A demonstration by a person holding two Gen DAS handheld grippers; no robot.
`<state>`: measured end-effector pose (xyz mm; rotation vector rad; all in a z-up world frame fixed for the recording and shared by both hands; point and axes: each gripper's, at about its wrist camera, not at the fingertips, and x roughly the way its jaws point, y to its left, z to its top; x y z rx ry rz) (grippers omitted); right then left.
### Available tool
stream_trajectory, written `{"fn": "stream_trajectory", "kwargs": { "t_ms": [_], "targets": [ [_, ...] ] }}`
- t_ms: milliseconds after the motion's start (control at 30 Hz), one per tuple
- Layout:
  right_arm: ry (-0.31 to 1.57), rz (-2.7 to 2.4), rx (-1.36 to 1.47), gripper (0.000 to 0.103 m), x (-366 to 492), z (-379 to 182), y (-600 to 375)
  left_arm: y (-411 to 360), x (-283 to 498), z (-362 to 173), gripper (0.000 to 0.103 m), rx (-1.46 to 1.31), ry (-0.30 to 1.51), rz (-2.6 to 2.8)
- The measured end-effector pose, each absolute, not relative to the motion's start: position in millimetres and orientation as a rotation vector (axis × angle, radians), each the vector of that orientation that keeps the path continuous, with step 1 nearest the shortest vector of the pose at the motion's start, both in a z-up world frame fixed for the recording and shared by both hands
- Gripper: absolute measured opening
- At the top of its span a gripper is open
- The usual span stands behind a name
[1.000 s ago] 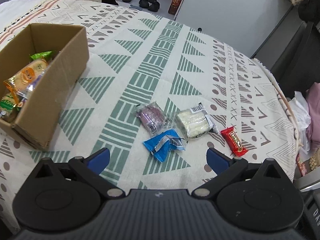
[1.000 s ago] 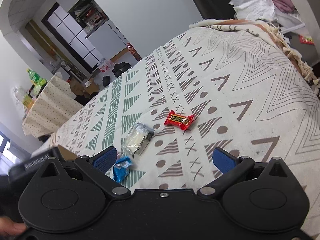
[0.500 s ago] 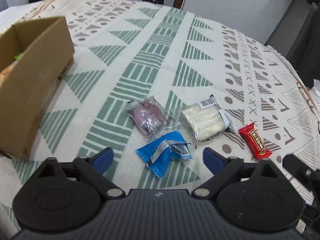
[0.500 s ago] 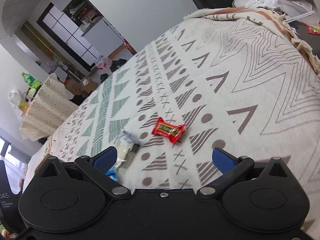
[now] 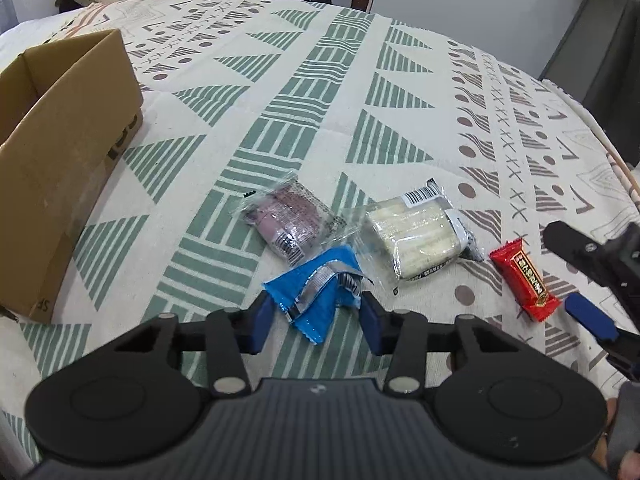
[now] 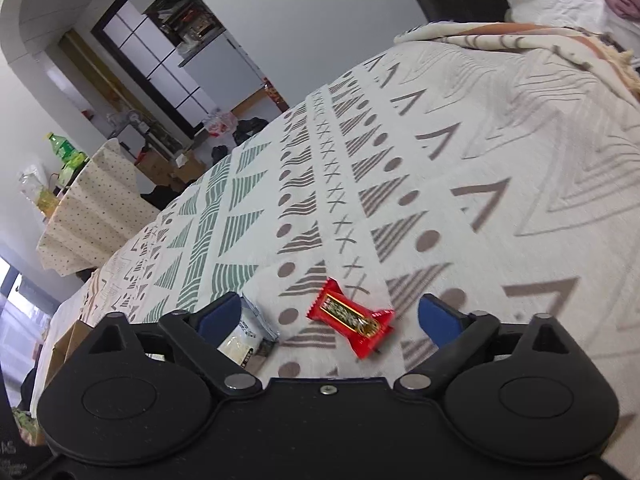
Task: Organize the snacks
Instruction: 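Grasp the blue packet with the left gripper while the right gripper grasps the red candy bar, then carry both held snacks toward the cardboard box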
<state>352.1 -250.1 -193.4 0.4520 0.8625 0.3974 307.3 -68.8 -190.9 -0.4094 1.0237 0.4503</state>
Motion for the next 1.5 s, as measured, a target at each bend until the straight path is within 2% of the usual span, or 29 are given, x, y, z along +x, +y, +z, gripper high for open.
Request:
{"fn": "stream_trajectory", "kwargs": {
  "t_ms": [67,200,367,500,567,633,667,767,800,833,1133,1500],
  "targets": [
    [0.867,0.403,0.449,0.086,356.2,-195.9,-248.2,-67.9,306.5,-189.1,0.04,-0.421,1.019,0.443],
    [0.907,0.407,0.431,0.076,362.3,-203.1,-243.0,-67.7,302.3,-184.0,0.04,-0.435,1.009,0.439],
    [0.934,0.421,0.395,0.069,363.4,-206.1,-234.2,-65.8,291.5,-178.1,0.039,-0.472,1.002,0.445],
    [0.959,0.433,0.367,0.057,357.0,-206.1,-229.3,-62.0,281.5,-170.1,0.039,-0.49,0.987,0.451],
    [0.963,0.429,0.313,0.049,354.3,-205.4,-223.7,-58.8,277.3,-165.5,0.039,-0.494,0.983,0.456],
    [0.974,0.418,0.281,0.029,353.8,-206.9,-219.6,-55.2,273.5,-158.8,0.039,-0.494,0.973,0.457],
    [0.978,0.417,0.274,0.026,352.5,-207.6,-219.7,-53.7,271.7,-155.0,0.038,-0.492,0.968,0.455],
    [0.985,0.429,0.266,0.024,347.5,-205.8,-221.4,-48.8,265.7,-143.0,0.038,-0.495,0.952,0.442],
    [0.986,0.43,0.257,0.017,344.9,-204.7,-221.5,-46.9,263.7,-139.3,0.039,-0.497,0.946,0.434],
    [0.986,0.427,0.246,0.014,341.7,-203.6,-221.8,-44.7,261.4,-135.3,0.038,-0.497,0.94,0.428],
    [0.963,0.4,0.251,0.01,318.6,-192.1,-233.5,-22.4,245.8,-113.5,0.038,-0.466,0.906,0.378],
    [0.874,0.335,0.385,0.01,274.9,-145.4,-245.5,7.6,226.5,-96.5,0.038,-0.527,0.834,0.296]
  ]
}}
